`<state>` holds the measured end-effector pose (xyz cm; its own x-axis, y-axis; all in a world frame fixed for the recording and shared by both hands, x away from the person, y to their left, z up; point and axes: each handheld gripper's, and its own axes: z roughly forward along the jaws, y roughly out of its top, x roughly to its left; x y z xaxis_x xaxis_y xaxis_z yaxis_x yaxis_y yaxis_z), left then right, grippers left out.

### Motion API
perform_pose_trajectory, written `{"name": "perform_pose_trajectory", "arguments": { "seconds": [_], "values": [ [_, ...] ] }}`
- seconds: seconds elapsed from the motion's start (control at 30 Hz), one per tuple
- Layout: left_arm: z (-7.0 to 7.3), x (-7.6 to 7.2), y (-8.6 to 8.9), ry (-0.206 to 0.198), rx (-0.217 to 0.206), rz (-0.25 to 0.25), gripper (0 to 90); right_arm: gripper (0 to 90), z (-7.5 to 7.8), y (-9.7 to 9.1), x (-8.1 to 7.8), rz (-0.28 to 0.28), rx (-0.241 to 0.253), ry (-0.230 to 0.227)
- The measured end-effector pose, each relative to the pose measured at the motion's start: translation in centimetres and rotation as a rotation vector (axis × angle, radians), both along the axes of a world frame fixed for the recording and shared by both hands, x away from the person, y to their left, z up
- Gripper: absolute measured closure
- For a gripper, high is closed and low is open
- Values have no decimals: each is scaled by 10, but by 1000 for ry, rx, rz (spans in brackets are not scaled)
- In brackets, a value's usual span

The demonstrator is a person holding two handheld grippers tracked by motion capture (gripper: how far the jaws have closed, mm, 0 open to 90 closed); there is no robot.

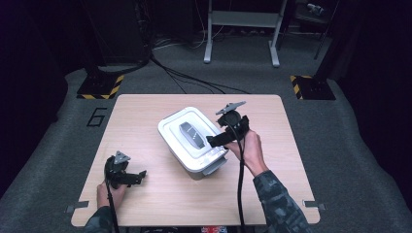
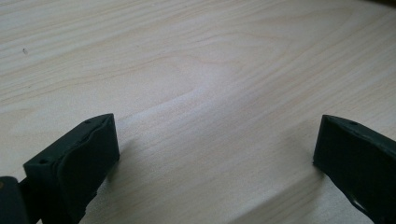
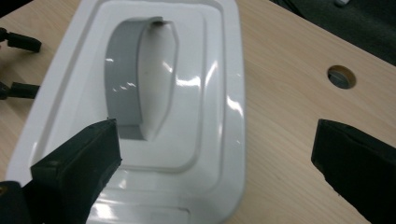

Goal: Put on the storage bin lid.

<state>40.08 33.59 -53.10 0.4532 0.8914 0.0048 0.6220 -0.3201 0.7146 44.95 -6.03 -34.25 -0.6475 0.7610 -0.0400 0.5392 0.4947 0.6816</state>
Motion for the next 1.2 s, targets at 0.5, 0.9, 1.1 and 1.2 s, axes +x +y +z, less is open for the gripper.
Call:
{"name": "perform_pose_trajectory", "arguments": {
  "seconds": [0.5,0.9,1.1,1.2],
  "values": [
    [0,0,0,0,0,0,1,0,-50,-94,-28,-142,27,27],
    [0,0,0,-2,1,4,1,0,-133,-150,-44,-283,37,130],
    [0,0,0,-1,0,2,1,0,-166,-164,-53,-327,21,163],
    [0,0,0,-3,-1,4,1,0,-175,-168,-59,-352,10,127]
  ]
}}
